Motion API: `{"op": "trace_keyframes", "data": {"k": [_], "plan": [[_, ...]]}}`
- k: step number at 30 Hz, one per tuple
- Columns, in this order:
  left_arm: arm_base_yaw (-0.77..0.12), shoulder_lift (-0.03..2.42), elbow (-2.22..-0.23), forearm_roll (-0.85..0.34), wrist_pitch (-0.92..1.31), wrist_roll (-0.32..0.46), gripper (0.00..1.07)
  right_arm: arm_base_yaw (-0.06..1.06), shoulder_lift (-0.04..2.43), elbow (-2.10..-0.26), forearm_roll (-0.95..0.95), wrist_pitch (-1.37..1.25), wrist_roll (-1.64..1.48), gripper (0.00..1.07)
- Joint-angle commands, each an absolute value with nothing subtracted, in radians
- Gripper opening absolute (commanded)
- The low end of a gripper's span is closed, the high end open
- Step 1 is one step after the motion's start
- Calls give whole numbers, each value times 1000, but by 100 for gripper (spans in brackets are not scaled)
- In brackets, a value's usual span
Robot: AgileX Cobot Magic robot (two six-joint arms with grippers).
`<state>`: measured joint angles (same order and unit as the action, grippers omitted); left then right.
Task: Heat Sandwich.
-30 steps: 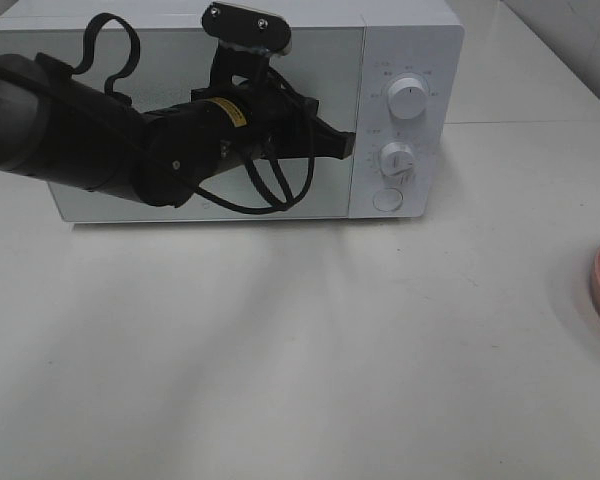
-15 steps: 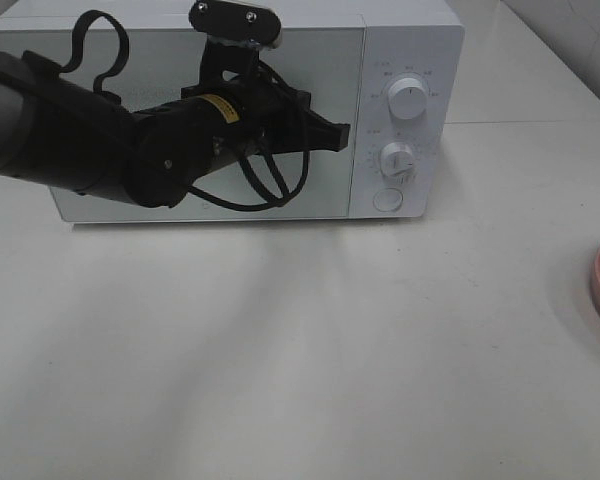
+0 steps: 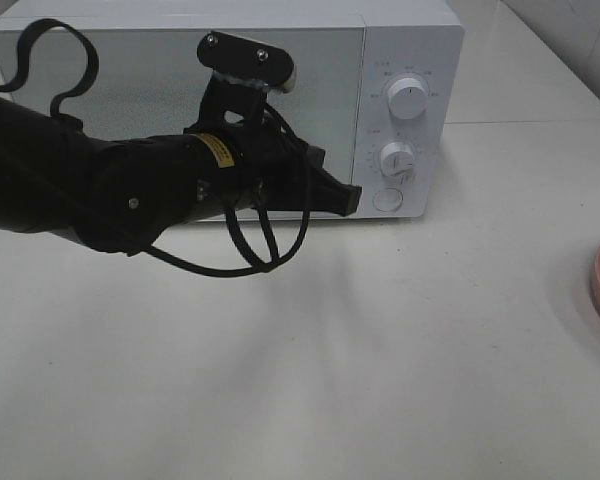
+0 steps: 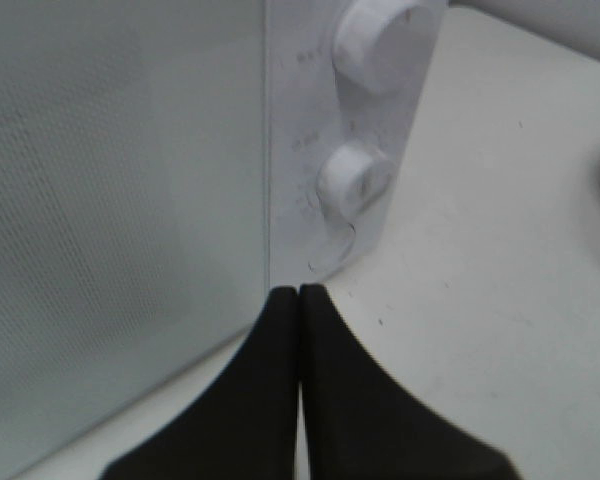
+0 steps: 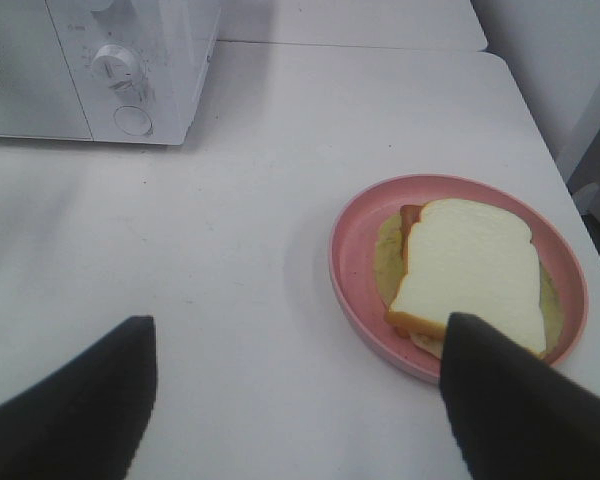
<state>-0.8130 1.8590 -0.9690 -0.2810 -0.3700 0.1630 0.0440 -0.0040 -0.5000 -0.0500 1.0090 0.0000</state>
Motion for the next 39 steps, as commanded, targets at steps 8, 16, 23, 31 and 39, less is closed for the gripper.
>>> {"op": "trace_keyframes", "data": {"k": [8, 16, 23, 31, 39], "plan": [[-820, 1730, -961, -288, 114, 152, 85, 36, -29, -498, -48, 997, -7, 75], [-820, 1650, -963, -267, 322, 156, 100, 36, -29, -498, -48, 997, -7, 75], [-745, 1558, -964, -230, 587, 151, 100, 36, -29, -498, -48, 997, -7, 75], [-524, 1527, -964, -232, 827, 151, 100, 36, -29, -498, -48, 997, -7, 75], [-263, 1491, -964, -220, 976, 156, 100, 36, -29, -498, -48, 997, -7, 75]]}}
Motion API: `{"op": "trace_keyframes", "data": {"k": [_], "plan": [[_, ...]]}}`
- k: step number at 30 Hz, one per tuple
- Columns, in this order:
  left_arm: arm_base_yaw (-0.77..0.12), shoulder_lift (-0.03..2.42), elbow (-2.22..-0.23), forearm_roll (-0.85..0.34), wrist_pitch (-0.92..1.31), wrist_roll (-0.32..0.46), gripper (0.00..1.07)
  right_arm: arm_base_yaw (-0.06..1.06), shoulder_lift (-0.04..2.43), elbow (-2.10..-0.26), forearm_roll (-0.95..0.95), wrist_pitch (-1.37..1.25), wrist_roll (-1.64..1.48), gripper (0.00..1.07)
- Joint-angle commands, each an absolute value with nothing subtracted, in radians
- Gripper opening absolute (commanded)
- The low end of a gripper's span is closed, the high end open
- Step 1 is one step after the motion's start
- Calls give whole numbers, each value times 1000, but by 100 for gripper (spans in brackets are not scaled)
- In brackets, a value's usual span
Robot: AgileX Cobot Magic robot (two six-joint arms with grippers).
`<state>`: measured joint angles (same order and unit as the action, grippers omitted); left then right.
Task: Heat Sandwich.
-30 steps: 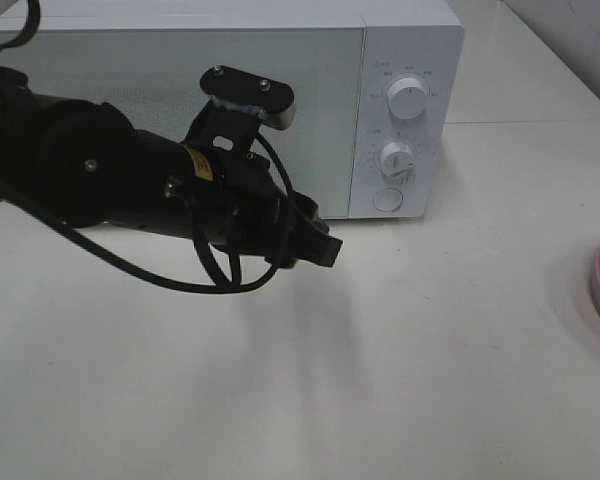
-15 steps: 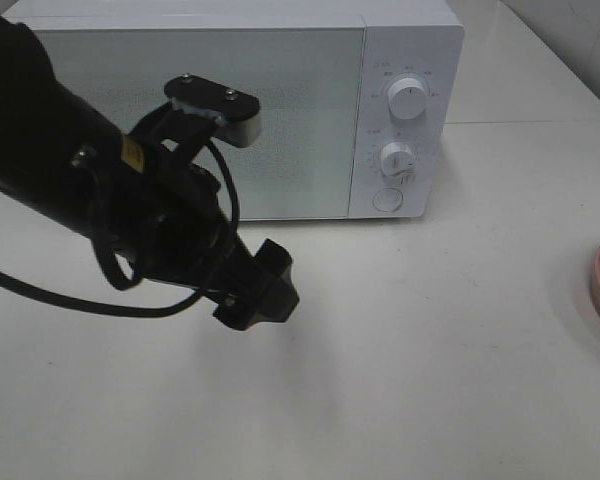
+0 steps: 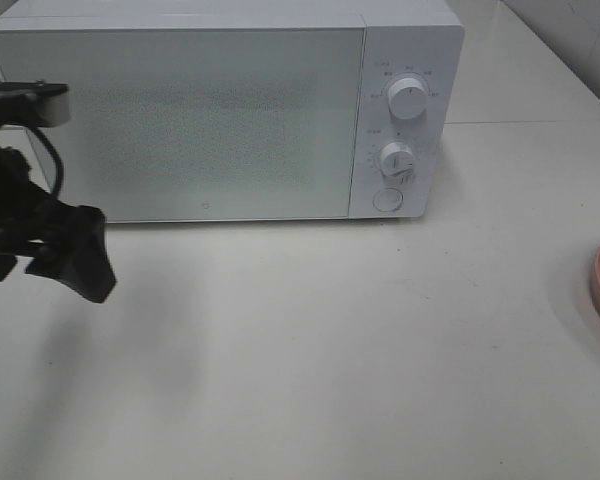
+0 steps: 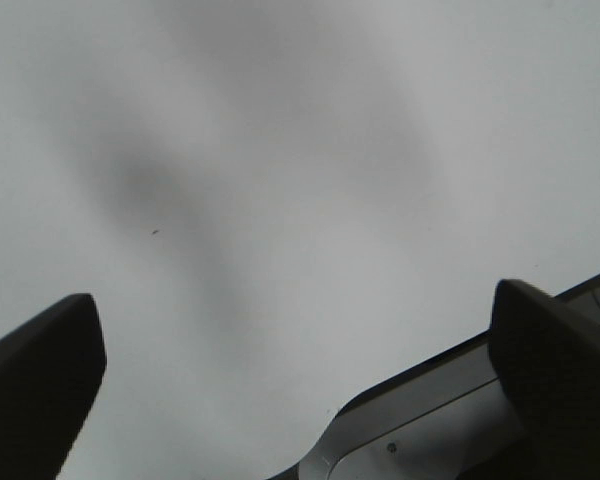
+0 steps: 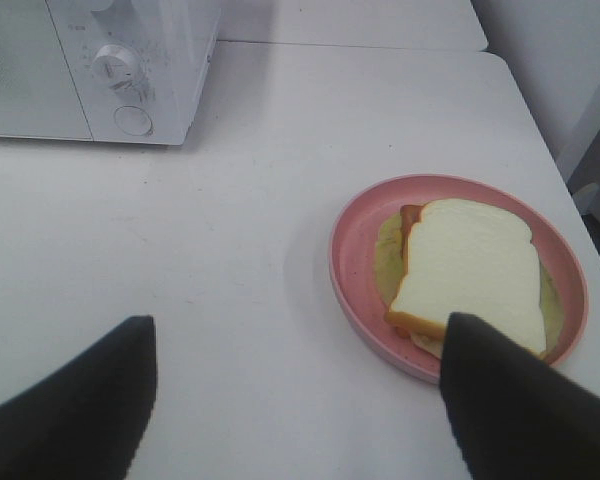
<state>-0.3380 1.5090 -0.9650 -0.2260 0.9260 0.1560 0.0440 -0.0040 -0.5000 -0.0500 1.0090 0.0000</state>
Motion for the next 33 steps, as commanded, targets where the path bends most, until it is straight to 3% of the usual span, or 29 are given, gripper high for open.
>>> {"op": "trace_keyframes", "data": {"k": [1, 3, 7, 13, 25, 33], "plan": [[-236, 1487, -964, -217, 986, 156, 100, 36, -29, -498, -48, 997, -7, 75], [-200, 1482, -964, -214, 1001, 156, 100, 36, -29, -498, -48, 997, -7, 75], [-43, 1463, -964, -202, 1052, 150, 100, 36, -29, -498, -48, 997, -7, 75], [78, 1431, -963, -196, 1122, 127, 100, 36, -29, -498, -48, 997, -7, 75], [94, 1155, -832, -109, 1096, 46, 100, 36, -29, -498, -48, 997, -7, 75], [94, 898, -736, -90, 1040, 46, 100, 36, -29, -498, -48, 997, -7, 75]]}}
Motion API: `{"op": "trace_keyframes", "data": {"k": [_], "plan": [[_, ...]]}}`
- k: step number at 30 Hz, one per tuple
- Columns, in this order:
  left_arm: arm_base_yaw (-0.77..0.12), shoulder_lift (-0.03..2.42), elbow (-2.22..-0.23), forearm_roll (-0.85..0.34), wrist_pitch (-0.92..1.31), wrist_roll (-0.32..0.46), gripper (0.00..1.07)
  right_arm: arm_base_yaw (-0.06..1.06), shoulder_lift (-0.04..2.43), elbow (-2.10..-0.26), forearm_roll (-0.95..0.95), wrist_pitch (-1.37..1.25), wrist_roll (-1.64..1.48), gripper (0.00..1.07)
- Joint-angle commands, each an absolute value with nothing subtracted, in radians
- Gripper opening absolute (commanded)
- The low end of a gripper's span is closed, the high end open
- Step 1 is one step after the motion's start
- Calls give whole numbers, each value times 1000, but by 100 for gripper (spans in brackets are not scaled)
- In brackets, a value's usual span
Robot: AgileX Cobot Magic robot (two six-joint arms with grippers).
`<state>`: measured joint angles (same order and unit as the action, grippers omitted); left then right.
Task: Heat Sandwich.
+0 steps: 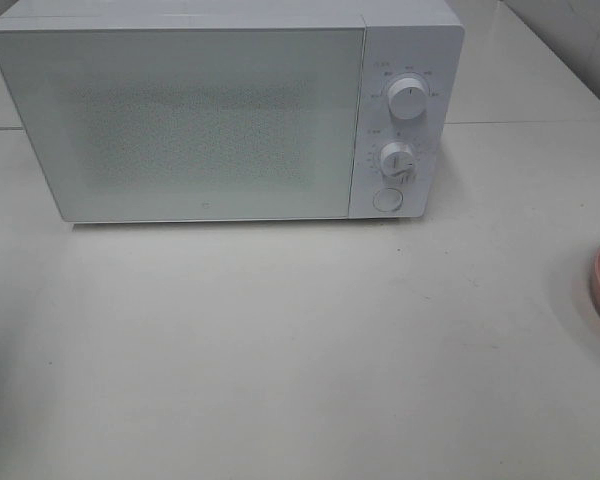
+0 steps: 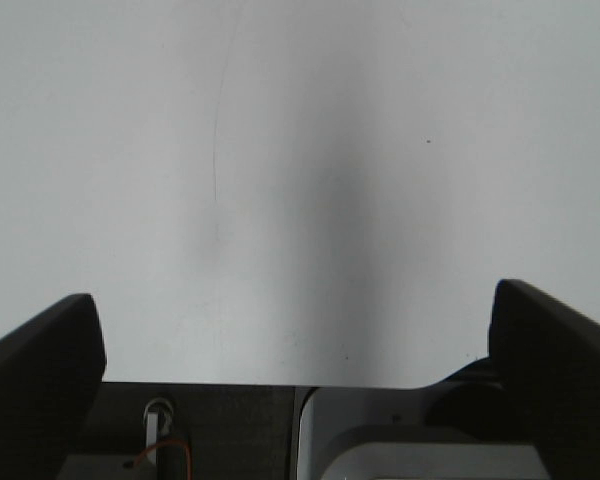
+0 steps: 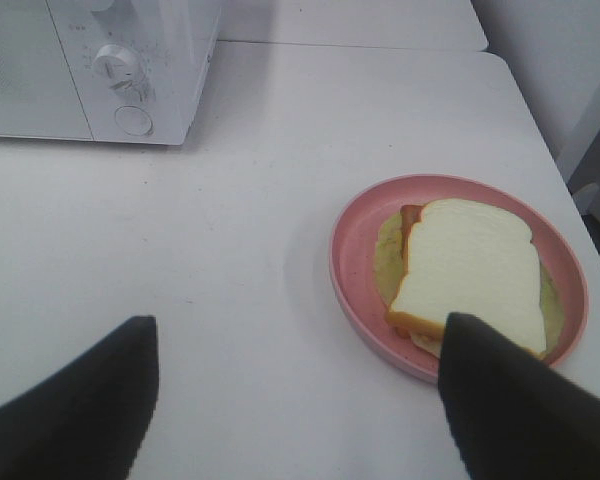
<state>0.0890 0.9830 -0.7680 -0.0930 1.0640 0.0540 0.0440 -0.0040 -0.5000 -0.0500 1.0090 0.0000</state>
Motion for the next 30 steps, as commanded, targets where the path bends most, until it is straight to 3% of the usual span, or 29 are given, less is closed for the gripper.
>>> {"op": "trace_keyframes", "data": {"k": [1, 16, 30], "plan": [[94, 873, -725, -90, 1036, 46, 100, 36, -29, -498, -48, 997, -7, 75], [94, 336, -541, -69, 1022, 49, 100, 36, -29, -498, -48, 997, -7, 75], [92, 17, -516, -57, 1068, 48, 100, 36, -29, -498, -48, 997, -7, 75]]}}
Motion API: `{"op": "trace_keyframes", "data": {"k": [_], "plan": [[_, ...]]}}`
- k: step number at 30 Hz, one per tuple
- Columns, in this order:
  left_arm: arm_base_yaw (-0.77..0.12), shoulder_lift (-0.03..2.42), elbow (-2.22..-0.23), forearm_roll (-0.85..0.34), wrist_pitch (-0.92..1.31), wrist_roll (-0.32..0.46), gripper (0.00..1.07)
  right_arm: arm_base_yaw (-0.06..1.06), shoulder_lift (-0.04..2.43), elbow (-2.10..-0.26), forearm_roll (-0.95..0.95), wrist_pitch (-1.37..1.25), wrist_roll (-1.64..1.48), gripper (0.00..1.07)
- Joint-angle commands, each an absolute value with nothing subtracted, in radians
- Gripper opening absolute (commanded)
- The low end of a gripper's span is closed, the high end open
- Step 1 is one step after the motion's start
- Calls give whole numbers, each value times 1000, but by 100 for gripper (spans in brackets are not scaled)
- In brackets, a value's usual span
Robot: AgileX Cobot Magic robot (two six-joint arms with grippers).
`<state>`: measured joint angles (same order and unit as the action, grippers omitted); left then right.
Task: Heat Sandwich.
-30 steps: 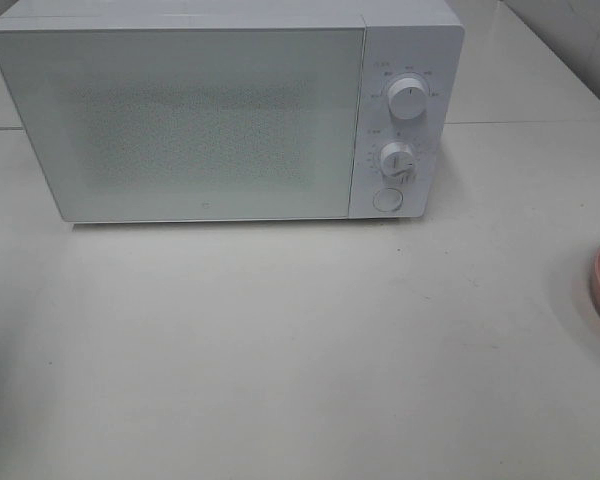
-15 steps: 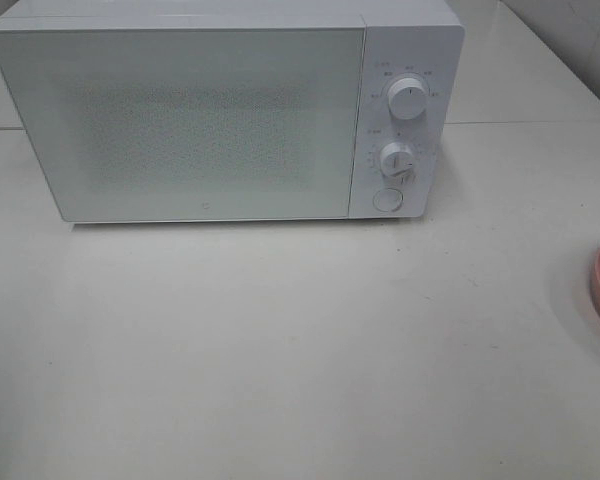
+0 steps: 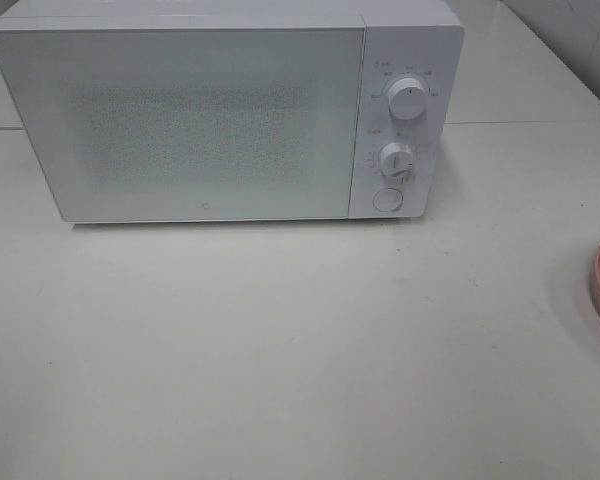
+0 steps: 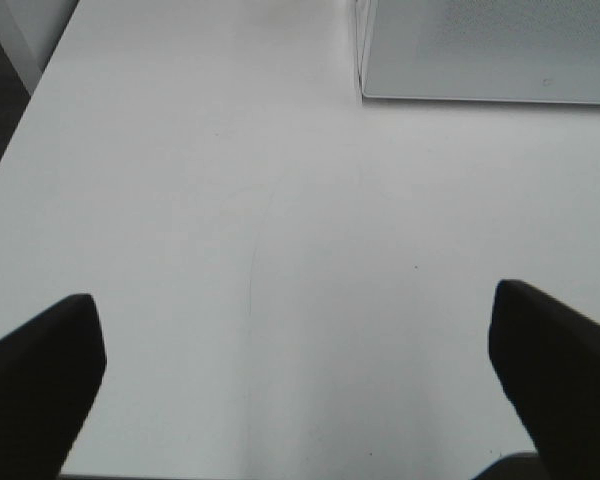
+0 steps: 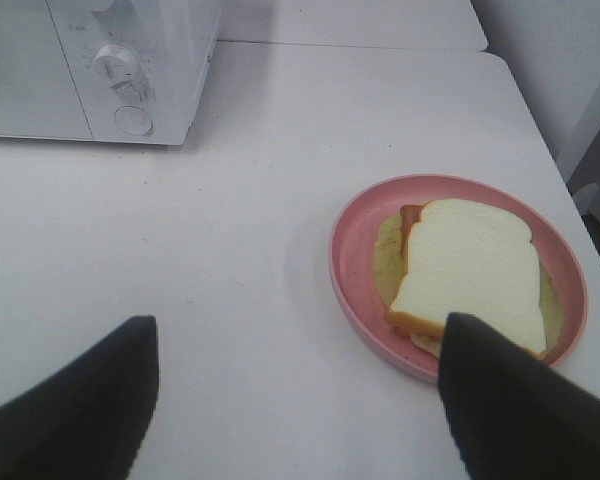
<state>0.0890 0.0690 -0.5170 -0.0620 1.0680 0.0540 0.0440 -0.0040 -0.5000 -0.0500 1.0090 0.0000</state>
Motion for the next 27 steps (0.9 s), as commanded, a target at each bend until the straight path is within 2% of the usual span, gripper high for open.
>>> {"op": "trace_keyframes", "data": {"k": [1, 27], "plan": [[92, 17, -516, -57, 1068, 48, 100, 36, -29, -498, -48, 997, -7, 75], [92, -30, -516, -59, 1068, 48, 100, 36, -29, -498, -48, 997, -7, 75]]}}
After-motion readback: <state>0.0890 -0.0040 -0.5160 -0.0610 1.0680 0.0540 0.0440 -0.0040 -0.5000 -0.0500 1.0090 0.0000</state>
